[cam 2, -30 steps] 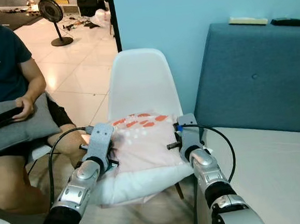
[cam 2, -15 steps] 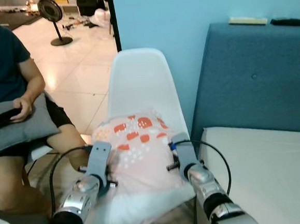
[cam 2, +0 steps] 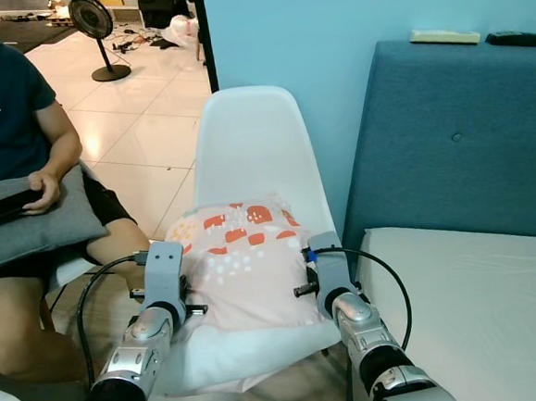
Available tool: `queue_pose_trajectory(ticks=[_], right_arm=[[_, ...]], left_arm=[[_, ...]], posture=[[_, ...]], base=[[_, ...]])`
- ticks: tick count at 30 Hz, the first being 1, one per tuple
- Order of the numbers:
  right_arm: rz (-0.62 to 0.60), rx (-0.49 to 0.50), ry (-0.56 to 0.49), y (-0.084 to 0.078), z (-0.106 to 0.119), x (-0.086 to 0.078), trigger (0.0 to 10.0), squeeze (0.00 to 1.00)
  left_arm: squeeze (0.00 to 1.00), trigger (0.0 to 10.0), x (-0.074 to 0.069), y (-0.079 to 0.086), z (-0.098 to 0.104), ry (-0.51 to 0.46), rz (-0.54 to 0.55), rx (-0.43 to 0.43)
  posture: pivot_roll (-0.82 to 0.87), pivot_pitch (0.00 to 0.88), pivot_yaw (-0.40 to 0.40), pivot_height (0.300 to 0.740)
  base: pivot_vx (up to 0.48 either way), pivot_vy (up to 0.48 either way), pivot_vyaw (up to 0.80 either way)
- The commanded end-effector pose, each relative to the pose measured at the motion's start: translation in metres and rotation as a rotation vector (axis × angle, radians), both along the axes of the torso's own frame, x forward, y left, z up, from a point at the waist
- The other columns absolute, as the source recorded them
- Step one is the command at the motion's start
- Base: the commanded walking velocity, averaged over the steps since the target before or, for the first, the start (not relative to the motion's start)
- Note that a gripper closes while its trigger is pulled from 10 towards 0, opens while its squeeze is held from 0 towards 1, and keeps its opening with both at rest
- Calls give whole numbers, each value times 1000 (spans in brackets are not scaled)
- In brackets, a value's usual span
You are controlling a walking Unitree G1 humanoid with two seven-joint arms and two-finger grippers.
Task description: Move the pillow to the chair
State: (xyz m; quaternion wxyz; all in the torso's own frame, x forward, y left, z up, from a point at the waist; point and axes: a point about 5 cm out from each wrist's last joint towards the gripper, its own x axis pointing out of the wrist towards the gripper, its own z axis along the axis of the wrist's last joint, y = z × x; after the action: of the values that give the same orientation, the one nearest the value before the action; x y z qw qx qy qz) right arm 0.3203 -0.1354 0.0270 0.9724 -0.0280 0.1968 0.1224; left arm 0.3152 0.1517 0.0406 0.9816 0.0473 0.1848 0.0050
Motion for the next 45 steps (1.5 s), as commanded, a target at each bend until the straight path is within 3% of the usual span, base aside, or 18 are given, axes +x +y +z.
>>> queue_pose_trajectory(ticks=[1, 8, 26, 45], right_arm=[[-1, 21, -63, 4, 12, 7, 10000, 0], [-6, 32, -77, 4, 15, 10, 10000, 0], [-9, 44, -89, 4, 16, 10, 10000, 0], [-42, 57, -86, 0, 13, 7, 10000, 0]], left_arm=[[0, 10000, 1, 0, 3, -32, -14, -24], [0, 10000, 0, -2, 6, -66, -23, -69], [0, 10000, 2, 1, 8, -79, -34, -52], [0, 10000, 3, -9, 11, -97, -132, -35]], posture=[[-16, 56, -43, 740], [-17, 55, -47, 740], [-16, 64, -44, 740], [-16, 70, -24, 740]], base=[[0, 0, 0], [383, 0, 0], [380, 0, 0], [0, 0, 0]])
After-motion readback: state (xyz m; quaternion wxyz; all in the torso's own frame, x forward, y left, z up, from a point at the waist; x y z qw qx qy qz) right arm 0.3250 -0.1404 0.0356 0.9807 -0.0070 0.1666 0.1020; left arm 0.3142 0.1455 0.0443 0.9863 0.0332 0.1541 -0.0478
